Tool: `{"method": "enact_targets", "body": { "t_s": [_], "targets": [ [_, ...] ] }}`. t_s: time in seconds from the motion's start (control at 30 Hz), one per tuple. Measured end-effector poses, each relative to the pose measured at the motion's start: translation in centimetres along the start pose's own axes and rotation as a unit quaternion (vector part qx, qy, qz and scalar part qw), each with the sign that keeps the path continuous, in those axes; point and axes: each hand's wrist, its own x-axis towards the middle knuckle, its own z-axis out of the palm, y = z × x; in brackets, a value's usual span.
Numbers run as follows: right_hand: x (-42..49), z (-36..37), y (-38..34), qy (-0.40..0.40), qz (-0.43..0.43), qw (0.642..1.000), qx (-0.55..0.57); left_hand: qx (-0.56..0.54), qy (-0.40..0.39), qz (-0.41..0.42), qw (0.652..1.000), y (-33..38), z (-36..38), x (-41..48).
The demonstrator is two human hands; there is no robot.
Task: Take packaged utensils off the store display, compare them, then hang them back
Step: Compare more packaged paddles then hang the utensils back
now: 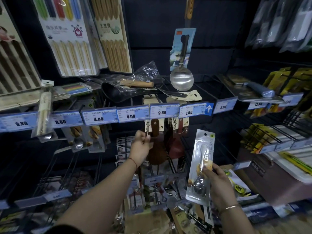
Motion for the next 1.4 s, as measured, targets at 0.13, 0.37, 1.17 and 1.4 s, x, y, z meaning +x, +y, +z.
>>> {"method": "enact_targets", "body": {
  "t_s": [0.13,0.37,1.17,1.4],
  "targets": [
    [-0.2,0.1,-0.2,-0.005,-0.012,1.0,-0.01,-0.004,0.003,-0.008,1.0,0.3,0.0,1.7],
    [-0.1,1.0,0.3,-0.019,-0.005,0.999,-0.028,-0.013,0.024,-0.004,1.0,0.3,0.0,2.9],
    [-9.3,14.8,5.6,-0.195,0.058,0.979,0.015,-0.024,-0.143,-0.063,0.987,-2.0,-11.5,-7.8],
    [-11.1,19.4,7.2,-0.187,0.084,0.979,-0.012,-0.002,-0.05,-0.049,0.998,-2.9,-19.8,-6.3]
  ]
}}
